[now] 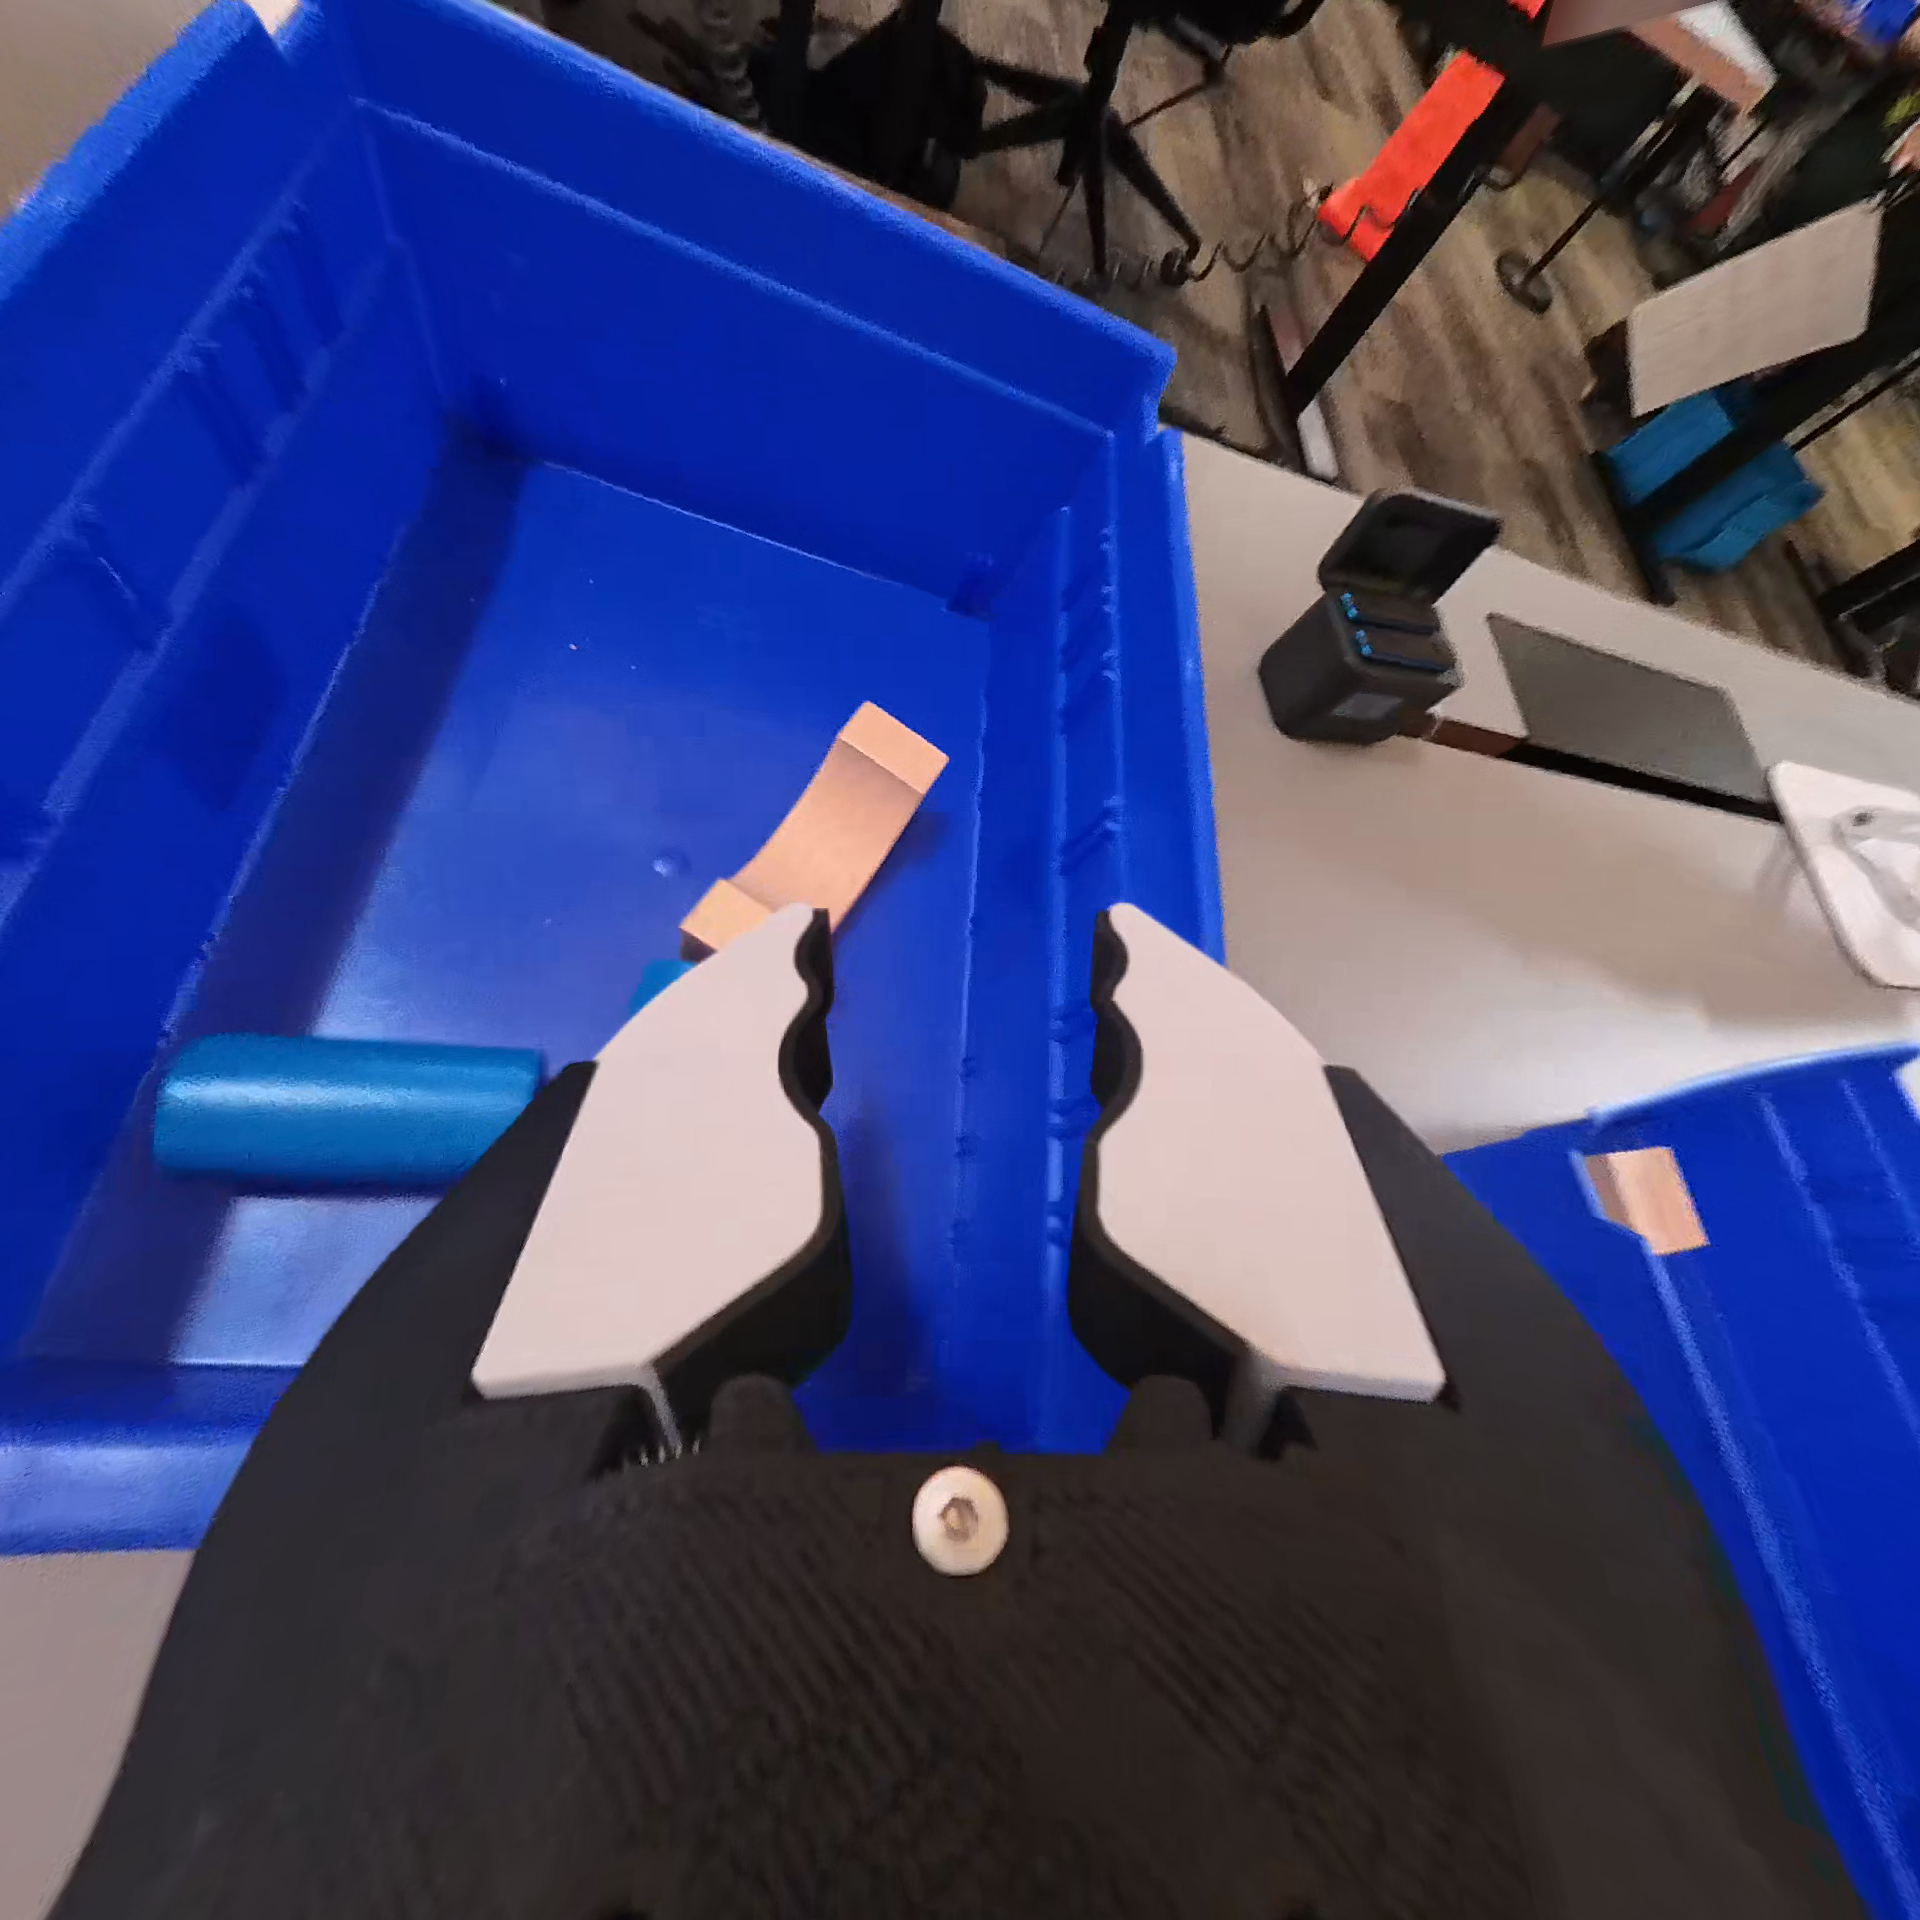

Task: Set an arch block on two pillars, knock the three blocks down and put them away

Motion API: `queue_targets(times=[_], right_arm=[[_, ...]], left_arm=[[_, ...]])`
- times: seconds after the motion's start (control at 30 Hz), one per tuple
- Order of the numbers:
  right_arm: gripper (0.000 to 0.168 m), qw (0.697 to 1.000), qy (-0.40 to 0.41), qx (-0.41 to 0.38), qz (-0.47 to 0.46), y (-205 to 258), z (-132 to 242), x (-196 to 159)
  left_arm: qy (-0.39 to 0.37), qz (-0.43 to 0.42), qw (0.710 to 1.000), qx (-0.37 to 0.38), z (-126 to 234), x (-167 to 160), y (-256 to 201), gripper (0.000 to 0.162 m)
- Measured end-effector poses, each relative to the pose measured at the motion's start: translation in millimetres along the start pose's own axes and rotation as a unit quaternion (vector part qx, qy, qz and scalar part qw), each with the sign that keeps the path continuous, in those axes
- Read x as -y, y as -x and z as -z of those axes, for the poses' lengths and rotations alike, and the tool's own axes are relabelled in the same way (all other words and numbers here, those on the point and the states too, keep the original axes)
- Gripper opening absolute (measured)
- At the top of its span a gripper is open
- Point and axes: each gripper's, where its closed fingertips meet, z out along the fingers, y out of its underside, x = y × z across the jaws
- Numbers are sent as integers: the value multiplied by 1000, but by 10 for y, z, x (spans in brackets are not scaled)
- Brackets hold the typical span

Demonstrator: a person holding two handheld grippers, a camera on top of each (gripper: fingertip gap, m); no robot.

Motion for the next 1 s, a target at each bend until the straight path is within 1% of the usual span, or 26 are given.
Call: queue_targets(times=[0.07,0.2,0.3,0.4,0.53,0.6,0.67,0.7,0.77,0.83,0.9,0.93,1.0], right_arm=[[46,999,2,-11,31,-55,-9,-71],[24,998,1,0,55,-66,-81,-153],[20,998,-5,0,64,-130,-145,-157],[23,998,-10,9,68,-207,-199,-172],[53,997,-39,31,53,-136,-97,-100],[59,996,-50,55,52,15,46,-46],[68,992,-83,85,38,224,264,67],[72,988,-102,114,24,379,398,129],[80,972,-141,186,-18,714,706,256],[83,948,-182,254,-62,1029,1045,369],[90,927,-205,304,-77,1306,1345,396],[91,923,-211,312,-77,1408,1455,383],[93,918,-225,317,-75,1586,1638,346]], left_arm=[[-3,1,1000,6,39,27,59,3],[-14,4,999,31,175,119,249,4],[-24,6,998,63,341,184,454,4],[-28,11,995,96,535,202,670,5],[-31,16,990,140,796,189,967,6],[-30,18,986,161,904,178,1125,6],[-26,17,983,182,1001,175,1297,6],[-23,14,981,192,1044,176,1391,6],[-11,12,977,211,1124,177,1584,8],[3,6,973,229,1204,181,1784,8],[30,3,967,252,1293,158,2018,10],[52,5,963,264,1338,123,2147,12],[107,22,953,284,1419,23,2412,21]])
